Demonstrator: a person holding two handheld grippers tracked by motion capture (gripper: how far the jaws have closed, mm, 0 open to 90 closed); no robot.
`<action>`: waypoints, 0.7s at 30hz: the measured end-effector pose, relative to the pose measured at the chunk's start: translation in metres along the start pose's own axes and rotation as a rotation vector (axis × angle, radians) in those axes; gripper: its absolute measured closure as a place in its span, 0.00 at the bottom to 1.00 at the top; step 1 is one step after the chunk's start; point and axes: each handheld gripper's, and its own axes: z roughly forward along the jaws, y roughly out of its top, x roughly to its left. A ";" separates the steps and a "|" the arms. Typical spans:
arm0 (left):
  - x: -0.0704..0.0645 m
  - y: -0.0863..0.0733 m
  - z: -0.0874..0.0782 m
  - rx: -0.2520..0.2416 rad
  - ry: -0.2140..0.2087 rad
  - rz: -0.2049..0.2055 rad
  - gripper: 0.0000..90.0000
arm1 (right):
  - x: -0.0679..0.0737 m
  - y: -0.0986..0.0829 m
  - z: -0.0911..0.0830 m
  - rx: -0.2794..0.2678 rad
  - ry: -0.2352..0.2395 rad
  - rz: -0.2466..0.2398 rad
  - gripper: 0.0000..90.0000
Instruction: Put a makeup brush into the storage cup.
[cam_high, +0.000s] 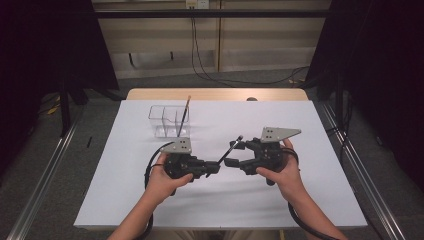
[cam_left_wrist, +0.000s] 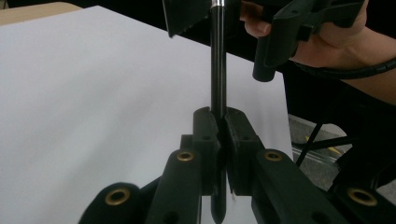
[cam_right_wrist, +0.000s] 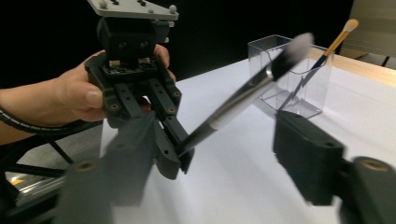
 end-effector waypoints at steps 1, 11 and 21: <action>-0.001 0.000 0.001 -0.006 0.002 -0.001 0.93 | 0.000 0.000 0.000 0.002 0.000 -0.002 0.45; -0.001 0.002 0.006 -0.026 -0.007 0.000 0.93 | 0.001 -0.001 0.004 0.017 0.025 0.012 0.79; -0.002 0.001 0.014 -0.036 -0.019 -0.021 0.93 | -0.001 -0.002 0.004 -0.003 0.053 0.060 0.87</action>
